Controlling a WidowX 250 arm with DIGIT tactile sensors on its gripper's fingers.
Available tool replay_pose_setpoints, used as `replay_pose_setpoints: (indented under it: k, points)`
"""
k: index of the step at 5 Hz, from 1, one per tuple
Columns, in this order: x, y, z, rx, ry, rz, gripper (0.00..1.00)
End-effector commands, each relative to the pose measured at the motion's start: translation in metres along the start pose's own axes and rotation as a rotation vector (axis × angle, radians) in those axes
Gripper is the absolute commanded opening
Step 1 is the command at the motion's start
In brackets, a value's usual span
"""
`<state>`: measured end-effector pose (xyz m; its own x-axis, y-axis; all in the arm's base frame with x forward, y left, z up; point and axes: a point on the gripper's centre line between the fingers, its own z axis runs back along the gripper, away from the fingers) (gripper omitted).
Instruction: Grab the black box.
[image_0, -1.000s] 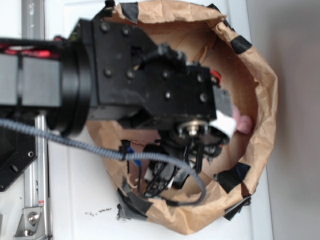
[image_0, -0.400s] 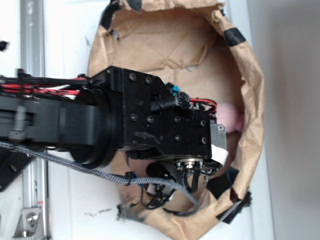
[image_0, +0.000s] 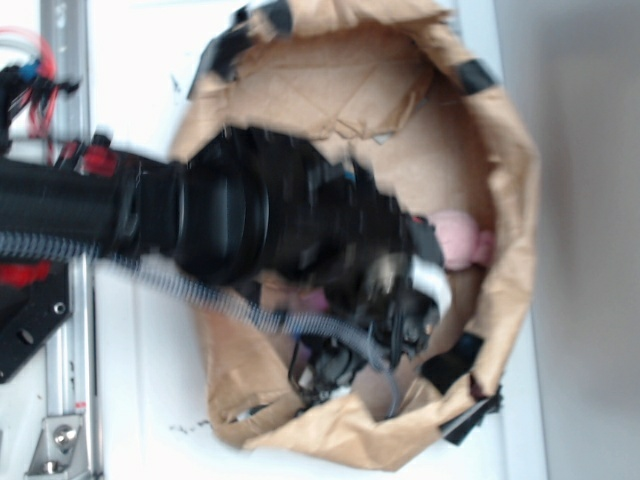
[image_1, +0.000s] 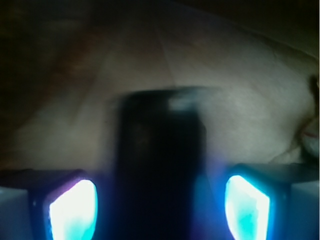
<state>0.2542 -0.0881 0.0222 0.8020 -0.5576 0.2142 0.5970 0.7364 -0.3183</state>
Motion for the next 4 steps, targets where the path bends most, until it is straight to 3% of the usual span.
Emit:
replay_pose_setpoints:
  k: [1, 2, 3, 4]
  points:
    - [-0.006, -0.013, -0.002, 0.155, 0.14, 0.025, 0.0]
    - [-0.005, 0.001, 0.005, 0.174, 0.06, 0.163, 0.0]
    - [-0.002, 0.009, 0.007, 0.298, 0.098, 0.242, 0.0]
    - [-0.023, 0.004, 0.063, 0.384, -0.009, 0.35, 0.0]
